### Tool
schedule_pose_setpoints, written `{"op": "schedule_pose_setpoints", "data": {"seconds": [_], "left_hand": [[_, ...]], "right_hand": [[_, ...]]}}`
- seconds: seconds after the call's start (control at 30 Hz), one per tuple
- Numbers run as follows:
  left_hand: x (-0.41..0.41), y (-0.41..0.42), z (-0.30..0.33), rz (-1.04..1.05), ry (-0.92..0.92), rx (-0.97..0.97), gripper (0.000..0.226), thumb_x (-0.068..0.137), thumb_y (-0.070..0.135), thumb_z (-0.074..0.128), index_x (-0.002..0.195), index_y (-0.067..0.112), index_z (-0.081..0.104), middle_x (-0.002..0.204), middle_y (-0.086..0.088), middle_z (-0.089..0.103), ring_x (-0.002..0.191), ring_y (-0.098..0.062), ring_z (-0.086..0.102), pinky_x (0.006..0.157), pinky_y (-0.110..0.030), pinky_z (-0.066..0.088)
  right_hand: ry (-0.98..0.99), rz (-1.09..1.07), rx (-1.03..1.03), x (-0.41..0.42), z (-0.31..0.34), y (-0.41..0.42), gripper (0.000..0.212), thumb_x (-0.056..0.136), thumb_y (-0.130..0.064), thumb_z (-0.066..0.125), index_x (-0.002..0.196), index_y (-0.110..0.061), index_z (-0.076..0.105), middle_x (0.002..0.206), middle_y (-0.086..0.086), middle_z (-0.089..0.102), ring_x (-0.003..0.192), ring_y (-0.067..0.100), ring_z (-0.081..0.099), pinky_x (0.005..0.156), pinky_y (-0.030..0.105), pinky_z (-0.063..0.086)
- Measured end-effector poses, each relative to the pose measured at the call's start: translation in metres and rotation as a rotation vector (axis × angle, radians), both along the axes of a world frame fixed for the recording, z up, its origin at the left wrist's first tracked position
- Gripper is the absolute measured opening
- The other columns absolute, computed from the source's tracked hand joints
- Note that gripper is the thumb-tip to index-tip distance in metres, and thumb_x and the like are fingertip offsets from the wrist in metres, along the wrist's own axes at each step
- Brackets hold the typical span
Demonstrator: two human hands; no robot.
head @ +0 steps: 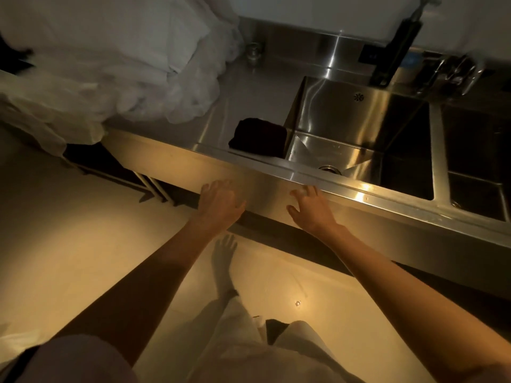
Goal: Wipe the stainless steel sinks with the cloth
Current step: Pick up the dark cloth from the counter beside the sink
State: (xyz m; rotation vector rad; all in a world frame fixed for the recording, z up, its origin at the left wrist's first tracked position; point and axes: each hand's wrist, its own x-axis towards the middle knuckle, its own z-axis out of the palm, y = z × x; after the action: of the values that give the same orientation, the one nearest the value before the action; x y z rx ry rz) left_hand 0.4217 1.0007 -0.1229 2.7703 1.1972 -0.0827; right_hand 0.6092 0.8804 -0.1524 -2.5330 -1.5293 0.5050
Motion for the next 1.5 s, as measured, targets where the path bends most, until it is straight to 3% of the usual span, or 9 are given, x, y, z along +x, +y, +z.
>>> {"op": "schedule_pose_setpoints", "data": {"seconds": [0.27,0.47,0.63,0.87,1.2,1.5], "left_hand": [[0.002,0.093,0.011,-0.126,-0.073,0.043,0.041,0.093,0.039,0.050,0.126,0.015,0.054,0.130,-0.010,0.054,0.119,-0.028,0.048,0.098,-0.043,0.036],[0.004,0.135,0.010,-0.197,-0.114,0.007,0.041,0.094,0.038,0.049,0.130,0.017,0.051,0.132,-0.008,0.051,0.121,-0.026,0.046,0.100,-0.042,0.033],[0.016,0.161,0.006,-0.228,-0.173,-0.005,0.039,0.094,0.036,0.048,0.129,0.017,0.052,0.131,-0.007,0.051,0.122,-0.024,0.045,0.102,-0.038,0.031],[0.054,0.197,-0.002,-0.204,-0.107,0.002,0.044,0.096,0.040,0.046,0.134,0.018,0.049,0.141,-0.010,0.046,0.130,-0.027,0.041,0.107,-0.042,0.029],[0.113,0.251,0.004,-0.214,-0.046,0.070,0.041,0.095,0.039,0.046,0.128,0.015,0.055,0.137,-0.009,0.050,0.126,-0.027,0.045,0.104,-0.042,0.031],[0.142,0.274,0.001,-0.265,-0.008,0.072,0.042,0.095,0.038,0.046,0.129,0.014,0.054,0.138,-0.010,0.048,0.127,-0.027,0.043,0.101,-0.040,0.033]], "right_hand": [[0.012,-0.067,0.165,-0.023,0.020,0.089,0.046,0.095,-0.030,0.054,0.139,-0.020,0.043,0.147,0.010,0.036,0.139,0.027,0.027,0.112,0.038,0.030],[0.020,-0.136,0.177,-0.035,0.019,0.123,0.043,0.095,-0.031,0.054,0.137,-0.020,0.047,0.149,0.010,0.034,0.143,0.028,0.023,0.114,0.040,0.028],[0.011,-0.159,0.150,-0.028,0.020,0.147,0.049,0.095,-0.033,0.052,0.140,-0.019,0.041,0.150,0.011,0.030,0.142,0.029,0.023,0.114,0.042,0.030],[0.037,-0.163,0.134,0.006,0.013,0.186,0.056,0.094,-0.036,0.053,0.144,-0.018,0.034,0.152,0.011,0.025,0.145,0.029,0.017,0.116,0.042,0.027],[0.092,-0.161,0.119,0.078,-0.003,0.248,0.058,0.093,-0.041,0.053,0.145,-0.021,0.034,0.154,0.012,0.024,0.146,0.031,0.014,0.116,0.044,0.025],[0.150,-0.211,0.092,0.095,-0.015,0.260,0.061,0.093,-0.044,0.054,0.146,-0.022,0.033,0.157,0.012,0.020,0.147,0.031,0.012,0.118,0.048,0.025]]}}
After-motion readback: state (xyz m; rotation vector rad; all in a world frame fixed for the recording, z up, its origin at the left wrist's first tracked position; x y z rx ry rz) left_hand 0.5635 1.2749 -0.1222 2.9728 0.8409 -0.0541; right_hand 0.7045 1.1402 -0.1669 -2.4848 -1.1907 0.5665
